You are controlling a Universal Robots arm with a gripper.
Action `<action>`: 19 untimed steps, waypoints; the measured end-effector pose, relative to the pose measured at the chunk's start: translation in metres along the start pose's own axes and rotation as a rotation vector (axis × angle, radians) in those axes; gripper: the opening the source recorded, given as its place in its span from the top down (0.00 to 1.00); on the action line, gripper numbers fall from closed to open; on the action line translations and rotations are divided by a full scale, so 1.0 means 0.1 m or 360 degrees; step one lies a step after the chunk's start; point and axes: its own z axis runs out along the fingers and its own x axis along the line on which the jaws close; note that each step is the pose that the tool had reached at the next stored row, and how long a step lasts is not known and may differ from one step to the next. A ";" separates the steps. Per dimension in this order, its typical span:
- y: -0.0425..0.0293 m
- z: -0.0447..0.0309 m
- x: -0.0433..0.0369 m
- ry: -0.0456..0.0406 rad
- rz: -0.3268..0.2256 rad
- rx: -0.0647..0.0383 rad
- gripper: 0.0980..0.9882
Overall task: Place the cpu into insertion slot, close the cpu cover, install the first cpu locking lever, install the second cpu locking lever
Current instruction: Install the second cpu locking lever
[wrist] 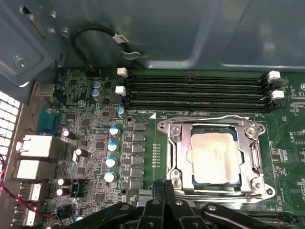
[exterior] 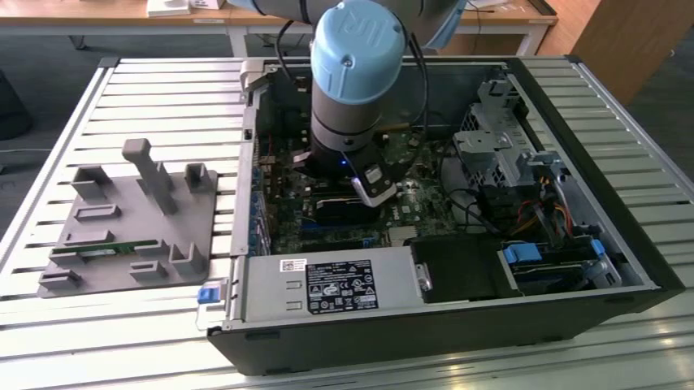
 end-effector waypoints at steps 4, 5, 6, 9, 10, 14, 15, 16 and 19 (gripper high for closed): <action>0.005 0.003 0.016 0.0000 0.0000 -0.0003 0.99; 0.006 0.001 0.016 0.0000 0.0000 -0.0003 0.99; 0.009 -0.007 0.017 0.0000 0.0000 -0.0003 0.99; 0.028 -0.061 0.018 0.0000 0.0000 -0.0003 0.99; 0.034 -0.080 0.019 0.0000 0.0000 -0.0003 0.99; 0.057 -0.147 0.020 0.0000 0.0000 -0.0003 0.99; 0.063 -0.163 0.021 0.0000 0.0000 -0.0003 0.99; 0.069 -0.181 0.021 0.0000 0.0000 -0.0003 0.99; 0.091 -0.243 0.022 0.0000 0.0000 -0.0003 0.99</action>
